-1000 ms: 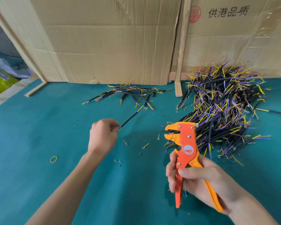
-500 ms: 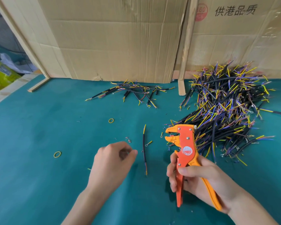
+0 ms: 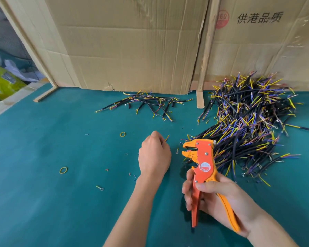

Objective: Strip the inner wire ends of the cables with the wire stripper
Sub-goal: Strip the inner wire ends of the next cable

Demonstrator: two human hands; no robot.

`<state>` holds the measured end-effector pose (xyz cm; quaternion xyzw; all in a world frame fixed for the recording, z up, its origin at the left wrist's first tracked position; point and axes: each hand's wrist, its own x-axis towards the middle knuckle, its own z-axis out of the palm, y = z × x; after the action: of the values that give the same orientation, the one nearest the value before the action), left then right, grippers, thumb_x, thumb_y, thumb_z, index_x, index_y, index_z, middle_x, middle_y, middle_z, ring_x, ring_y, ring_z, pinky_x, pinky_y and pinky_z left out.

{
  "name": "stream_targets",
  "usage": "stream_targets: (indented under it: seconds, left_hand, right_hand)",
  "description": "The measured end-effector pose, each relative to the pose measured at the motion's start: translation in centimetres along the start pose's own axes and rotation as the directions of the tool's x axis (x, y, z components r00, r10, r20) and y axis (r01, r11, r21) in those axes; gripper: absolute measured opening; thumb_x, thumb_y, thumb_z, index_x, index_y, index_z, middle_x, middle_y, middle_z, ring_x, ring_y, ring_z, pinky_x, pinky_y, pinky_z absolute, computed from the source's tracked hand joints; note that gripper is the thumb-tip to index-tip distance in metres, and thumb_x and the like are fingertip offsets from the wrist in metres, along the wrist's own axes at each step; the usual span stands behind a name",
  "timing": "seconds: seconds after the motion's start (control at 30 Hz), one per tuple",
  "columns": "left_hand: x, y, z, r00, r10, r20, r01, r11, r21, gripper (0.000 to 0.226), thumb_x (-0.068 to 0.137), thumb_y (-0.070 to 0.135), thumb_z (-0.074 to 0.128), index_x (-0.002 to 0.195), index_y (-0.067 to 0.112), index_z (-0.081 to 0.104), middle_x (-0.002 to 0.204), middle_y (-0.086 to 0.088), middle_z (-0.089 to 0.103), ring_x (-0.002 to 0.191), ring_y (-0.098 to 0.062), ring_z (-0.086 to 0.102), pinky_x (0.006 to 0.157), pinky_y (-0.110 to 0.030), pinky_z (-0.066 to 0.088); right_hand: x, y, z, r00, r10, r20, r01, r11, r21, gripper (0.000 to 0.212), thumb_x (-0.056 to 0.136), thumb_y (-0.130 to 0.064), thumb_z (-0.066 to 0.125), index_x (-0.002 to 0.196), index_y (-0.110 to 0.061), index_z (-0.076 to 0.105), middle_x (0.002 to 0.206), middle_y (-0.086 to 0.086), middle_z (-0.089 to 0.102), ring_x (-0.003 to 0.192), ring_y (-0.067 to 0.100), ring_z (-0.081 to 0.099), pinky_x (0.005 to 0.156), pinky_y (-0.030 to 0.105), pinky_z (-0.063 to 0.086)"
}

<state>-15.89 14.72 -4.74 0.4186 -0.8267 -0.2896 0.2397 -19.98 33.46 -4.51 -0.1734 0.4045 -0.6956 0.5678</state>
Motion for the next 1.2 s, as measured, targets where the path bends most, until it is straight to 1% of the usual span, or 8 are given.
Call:
stream_targets:
  seconds: [0.1, 0.2, 0.3, 0.53, 0.77, 0.93, 1.03, 1.2]
  left_hand:
    - [-0.9, 1.3, 0.4, 0.999, 0.025, -0.031, -0.033, 0.963, -0.266, 0.007, 0.095, 0.013, 0.056, 0.090, 0.017, 0.060, 0.084, 0.008, 0.063, 0.077, -0.019, 0.057, 0.068, -0.031, 0.040]
    - [-2.3, 1.9, 1.5, 1.000, 0.020, -0.017, -0.026, 0.862, -0.507, 0.009, 0.094, 0.010, 0.061, 0.087, 0.016, 0.062, 0.077, 0.008, 0.064, 0.067, -0.012, 0.059, 0.065, -0.025, 0.044]
    - [-3.3, 1.3, 2.6, 1.000, 0.020, -0.016, -0.025, 0.786, -0.618, 0.013, 0.093, 0.008, 0.063, 0.084, 0.017, 0.064, 0.072, 0.010, 0.064, 0.060, -0.011, 0.054, 0.062, -0.026, 0.047]
    - [-3.1, 0.7, 2.5, 0.996, 0.047, 0.076, 0.022, 0.690, -0.723, 0.013, 0.096, 0.005, 0.060, 0.086, 0.014, 0.062, 0.073, -0.001, 0.063, 0.056, -0.011, 0.050, 0.055, -0.018, 0.040]
    - [-3.2, 0.5, 1.8, 0.968, 0.234, 0.091, -0.103, 0.703, -0.704, 0.024, 0.098, -0.003, 0.052, 0.087, 0.017, 0.057, 0.078, -0.001, 0.060, 0.066, -0.020, 0.050, 0.065, -0.033, 0.042]
    - [-3.2, 0.4, 1.8, 0.977, 0.189, 0.098, -0.058, 0.678, -0.733, 0.023, 0.093, -0.005, 0.058, 0.087, 0.017, 0.061, 0.078, 0.005, 0.061, 0.069, -0.017, 0.051, 0.071, -0.037, 0.044]
    - [-3.3, 0.5, 1.8, 0.977, 0.189, 0.098, -0.050, 0.649, -0.759, 0.010, 0.088, 0.007, 0.067, 0.085, 0.013, 0.060, 0.074, 0.007, 0.055, 0.067, -0.015, 0.045, 0.066, -0.031, 0.040]
    - [-3.5, 1.0, 1.1, 0.968, 0.200, 0.150, 0.002, 0.595, -0.803, 0.029, 0.082, 0.038, 0.061, 0.078, 0.009, 0.057, 0.076, -0.001, 0.057, 0.066, -0.014, 0.045, 0.057, -0.021, 0.037]
  right_hand:
    - [-0.2, -0.2, -0.1, 1.000, -0.007, -0.017, 0.007, 1.000, 0.005, 0.044, 0.067, -0.008, 0.085, 0.107, -0.001, 0.068, 0.098, 0.032, 0.061, 0.076, 0.039, 0.059, 0.073, 0.051, 0.054]
    - [-0.5, -0.6, -0.3, 0.998, -0.046, -0.049, 0.047, 0.999, 0.027, 0.047, 0.067, -0.008, 0.082, 0.110, 0.002, 0.067, 0.098, 0.033, 0.061, 0.075, 0.040, 0.061, 0.076, 0.053, 0.055]
    - [-0.6, -1.1, -0.8, 0.988, -0.114, -0.108, 0.121, 0.991, 0.062, 0.050, 0.066, -0.008, 0.080, 0.112, 0.004, 0.066, 0.097, 0.031, 0.061, 0.075, 0.039, 0.062, 0.081, 0.057, 0.056]
    - [-0.3, -1.3, -1.4, 0.972, -0.136, -0.190, 0.149, 0.987, 0.057, 0.056, 0.067, -0.004, 0.076, 0.120, 0.009, 0.061, 0.094, 0.029, 0.061, 0.075, 0.038, 0.062, 0.082, 0.056, 0.056]
    - [-0.3, -1.0, -1.3, 0.977, -0.117, -0.177, 0.116, 0.993, -0.017, 0.061, 0.066, -0.008, 0.080, 0.121, 0.008, 0.060, 0.095, 0.030, 0.061, 0.076, 0.039, 0.062, 0.082, 0.055, 0.056]
    - [-0.3, -1.1, -1.2, 0.974, -0.125, -0.189, 0.123, 0.992, -0.024, 0.059, 0.068, -0.007, 0.077, 0.122, 0.008, 0.059, 0.094, 0.030, 0.062, 0.075, 0.038, 0.063, 0.081, 0.054, 0.057]
    - [-0.2, -1.1, -1.2, 0.973, -0.123, -0.193, 0.121, 0.992, -0.023, 0.061, 0.067, -0.008, 0.080, 0.122, 0.008, 0.059, 0.094, 0.030, 0.063, 0.074, 0.038, 0.064, 0.080, 0.054, 0.057]
    - [-0.2, -1.0, -1.3, 0.977, -0.117, -0.179, 0.116, 0.993, -0.017, 0.060, 0.067, -0.009, 0.080, 0.121, 0.007, 0.060, 0.095, 0.029, 0.062, 0.075, 0.038, 0.063, 0.082, 0.054, 0.056]
